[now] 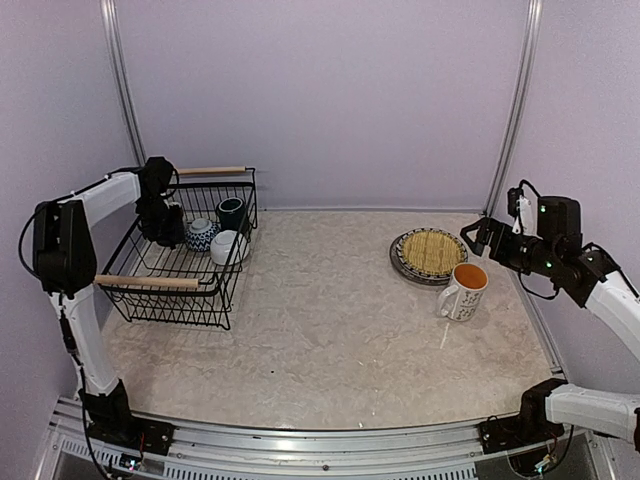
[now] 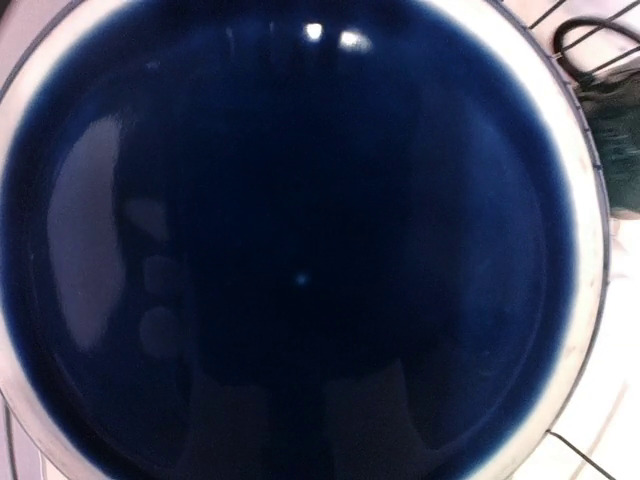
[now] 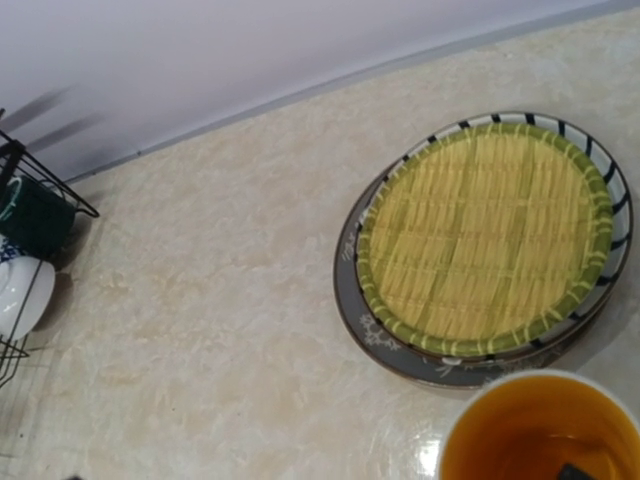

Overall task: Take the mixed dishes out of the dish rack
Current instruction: Grab the cup from the dish rack, then pass from the left arm to the right

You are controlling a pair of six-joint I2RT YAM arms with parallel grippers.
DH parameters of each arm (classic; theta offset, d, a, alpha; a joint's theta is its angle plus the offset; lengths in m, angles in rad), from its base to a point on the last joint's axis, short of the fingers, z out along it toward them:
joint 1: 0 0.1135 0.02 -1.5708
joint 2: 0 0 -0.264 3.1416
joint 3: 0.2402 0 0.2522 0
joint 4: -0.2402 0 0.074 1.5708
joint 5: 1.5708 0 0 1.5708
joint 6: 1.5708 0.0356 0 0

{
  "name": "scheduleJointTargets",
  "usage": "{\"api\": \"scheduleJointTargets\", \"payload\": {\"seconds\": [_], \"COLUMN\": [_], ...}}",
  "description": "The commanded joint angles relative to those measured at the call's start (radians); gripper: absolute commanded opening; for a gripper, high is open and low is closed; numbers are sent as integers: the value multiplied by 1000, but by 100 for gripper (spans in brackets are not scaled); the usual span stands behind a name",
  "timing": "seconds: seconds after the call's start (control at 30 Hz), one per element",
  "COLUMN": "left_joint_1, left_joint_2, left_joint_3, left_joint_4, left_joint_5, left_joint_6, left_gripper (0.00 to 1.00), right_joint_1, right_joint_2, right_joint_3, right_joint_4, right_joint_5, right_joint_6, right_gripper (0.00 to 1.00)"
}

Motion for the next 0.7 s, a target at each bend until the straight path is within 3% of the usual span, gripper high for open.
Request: {"api": "scheduleJointTargets", "payload": {"seconds": [0.0, 0.13, 0.23, 0.47, 0.67], "left_joint_1": [-2, -7, -7, -23, -52], "left_joint_2": [-131, -201, -274, -434, -425], "left_joint_3": [-2, -6, -33, -138, -191], "left_joint_4": [28, 39, 95, 295, 500], "left_joint_5": [50, 131, 271, 715, 1159], "left_joint_6": [-11, -15, -12, -58, -250], "left_gripper": [0, 0, 0, 0, 0], "right_joint_1": [28, 82, 138, 296, 418], "right_joint_2": [34, 84, 144, 351, 567], "right_joint_3": [33, 59, 95, 215, 374], "right_joint_4": [28, 40, 48, 123, 140], "right_joint_5": [-3, 26, 62, 88, 98], "right_joint_6": [29, 48, 60, 84, 15], "right_gripper": [100, 100, 100, 100, 99]}}
